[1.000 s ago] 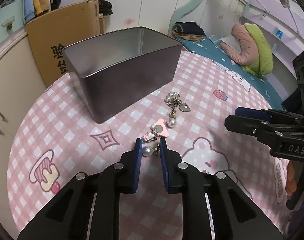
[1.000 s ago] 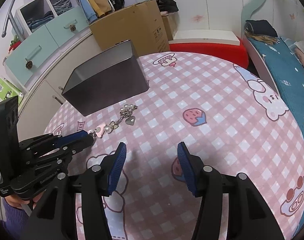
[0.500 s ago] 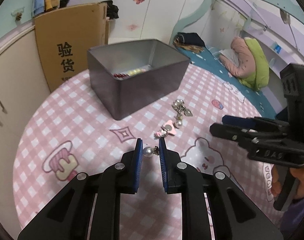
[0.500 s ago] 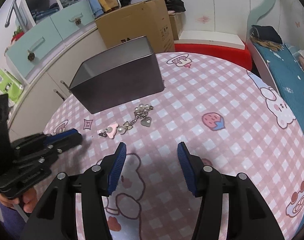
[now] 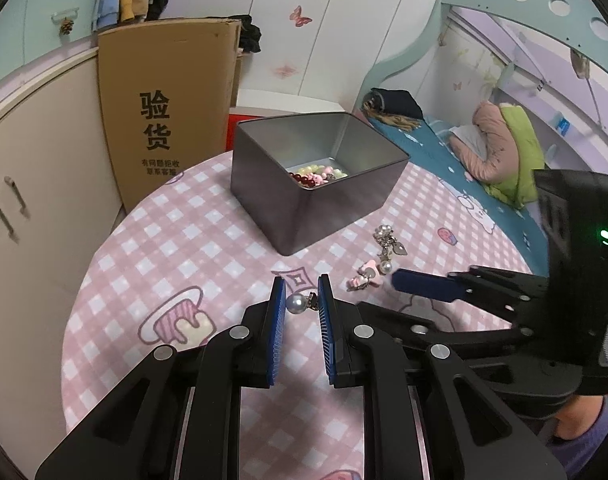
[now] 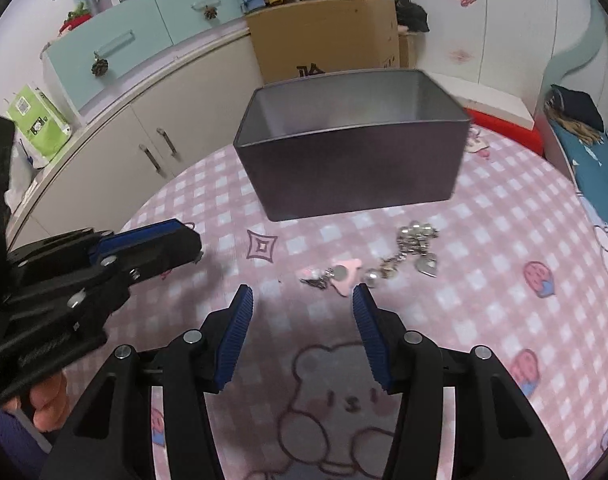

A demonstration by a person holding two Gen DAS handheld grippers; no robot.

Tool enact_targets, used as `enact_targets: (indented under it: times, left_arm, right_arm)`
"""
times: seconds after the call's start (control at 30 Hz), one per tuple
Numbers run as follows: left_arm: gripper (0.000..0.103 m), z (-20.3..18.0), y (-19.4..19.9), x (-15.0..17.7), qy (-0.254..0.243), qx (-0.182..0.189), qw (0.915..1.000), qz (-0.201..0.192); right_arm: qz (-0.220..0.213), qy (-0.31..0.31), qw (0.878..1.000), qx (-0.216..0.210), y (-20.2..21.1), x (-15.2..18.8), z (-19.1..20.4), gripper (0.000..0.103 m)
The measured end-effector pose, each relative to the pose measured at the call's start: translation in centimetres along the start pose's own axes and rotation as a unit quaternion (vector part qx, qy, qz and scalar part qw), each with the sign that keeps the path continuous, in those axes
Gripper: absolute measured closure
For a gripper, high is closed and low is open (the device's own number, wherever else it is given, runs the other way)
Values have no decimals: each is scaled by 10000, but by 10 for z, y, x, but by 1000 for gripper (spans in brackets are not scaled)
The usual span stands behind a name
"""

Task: Organize jewelry
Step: 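Grasp a pearl earring with the left gripper while the right gripper grasps a pink-bow earring, then carry both earrings into the grey box and open both grippers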

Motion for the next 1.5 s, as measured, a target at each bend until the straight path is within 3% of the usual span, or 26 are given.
enact_targets:
  times: [0.17,0.3,0.47,0.63,0.9,1.03,1.13,1.2,1.33,1.5]
  left_arm:
    - [86,6,1,1,65,92,9999,-11]
    - [86,7,-1,1,75,162,9998,-1]
    - [86,2,-3,2,18,236,9997,11]
    - [86,-8,1,-2,-183,265,9994,-144]
    - [86,-34,24,-9,-754,254,9939,-759]
    - [86,-44,34,-27,-924,208,9910,-943]
    - [86,-42,41,-54,-830,598,9895,-1018]
    - [86,-38,40,-74,-693,779,9904,-910]
    - [86,-29,31,-107,-573,602,9932,-815]
    - [86,-18,-3,-130,-211,904,9954,-253]
  right_arm:
    - [-27,-62,9995,307,-10,-9,-1,55]
    - [-17,120,9985,527,-16,-12,4,73]
    - [-59,410,9965,722,-16,-11,8,75]
    - [-122,309,9976,613,-8,-6,1,75]
    - [-526,-26,9983,246,39,-14,-24,75]
    - [-760,-70,9969,180,59,-31,-31,75]
    - [-900,-83,9957,188,68,-51,-36,75]
    - [-967,-102,9952,130,72,-66,-39,75]
    - [-964,-15,9953,78,72,-90,-37,75]
    - [-551,217,9980,233,43,-112,-29,75]
Point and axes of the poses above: each gripper's, at about its wrist camera, not at the fingertips, and y roughly against the way its jaws point, z to its left, x to its underside, the point moved 4 cm from there along -y, roughly the way its jaws point, and after that the axes turned 6 degrees about z, right-handed, at the moved point
